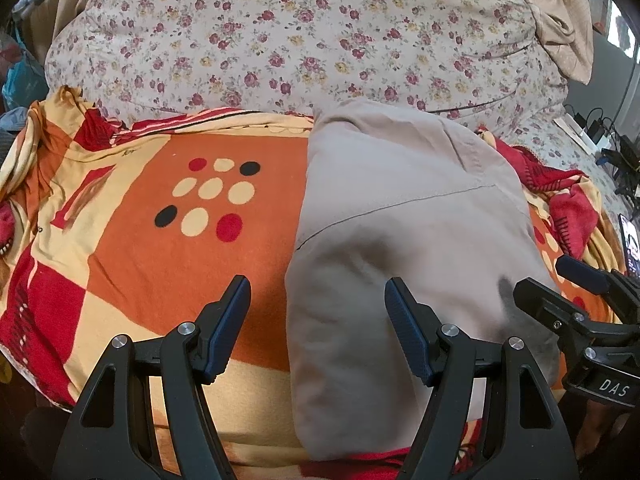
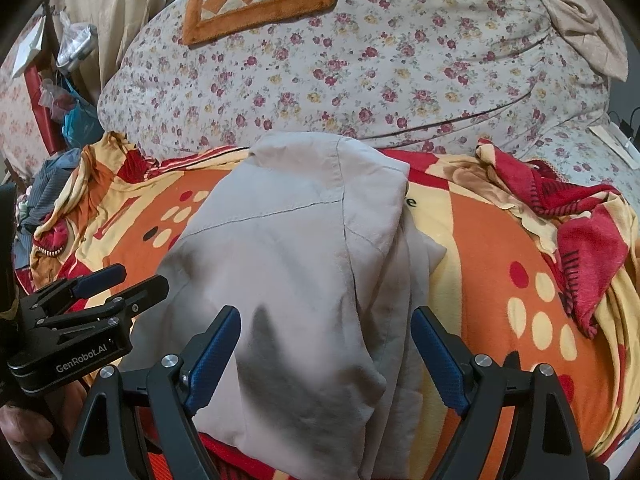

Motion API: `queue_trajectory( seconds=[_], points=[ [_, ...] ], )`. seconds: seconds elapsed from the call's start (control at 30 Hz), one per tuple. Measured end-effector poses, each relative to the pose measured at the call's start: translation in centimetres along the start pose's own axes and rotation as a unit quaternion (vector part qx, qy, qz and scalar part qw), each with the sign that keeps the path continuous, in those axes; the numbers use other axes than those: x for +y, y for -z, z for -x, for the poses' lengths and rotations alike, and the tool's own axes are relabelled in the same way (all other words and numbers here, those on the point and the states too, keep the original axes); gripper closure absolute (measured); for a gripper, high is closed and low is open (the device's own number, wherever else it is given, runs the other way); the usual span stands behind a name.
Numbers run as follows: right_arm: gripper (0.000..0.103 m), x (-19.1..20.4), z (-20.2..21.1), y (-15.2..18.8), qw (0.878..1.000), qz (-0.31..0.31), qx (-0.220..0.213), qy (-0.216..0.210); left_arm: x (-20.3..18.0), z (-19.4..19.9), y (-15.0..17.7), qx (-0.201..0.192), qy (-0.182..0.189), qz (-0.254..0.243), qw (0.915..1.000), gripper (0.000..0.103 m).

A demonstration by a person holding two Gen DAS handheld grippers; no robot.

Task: Fold large clothes

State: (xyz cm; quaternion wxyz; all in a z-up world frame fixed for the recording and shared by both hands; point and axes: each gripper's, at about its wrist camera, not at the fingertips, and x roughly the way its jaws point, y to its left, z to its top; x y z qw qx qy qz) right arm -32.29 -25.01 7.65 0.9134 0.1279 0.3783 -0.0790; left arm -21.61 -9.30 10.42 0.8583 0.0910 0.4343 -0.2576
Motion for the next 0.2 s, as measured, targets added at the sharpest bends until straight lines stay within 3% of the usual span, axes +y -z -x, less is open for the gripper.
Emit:
queue_trajectory(
  seconds=[0.2],
  points=[
    [0.018, 0.1, -0.09, -0.01, 1.0, 0.002, 0.001, 0.001, 0.57, 0.36, -0.17, -0.014, 0.014, 0.012, 0.9997, 0.033]
  ],
)
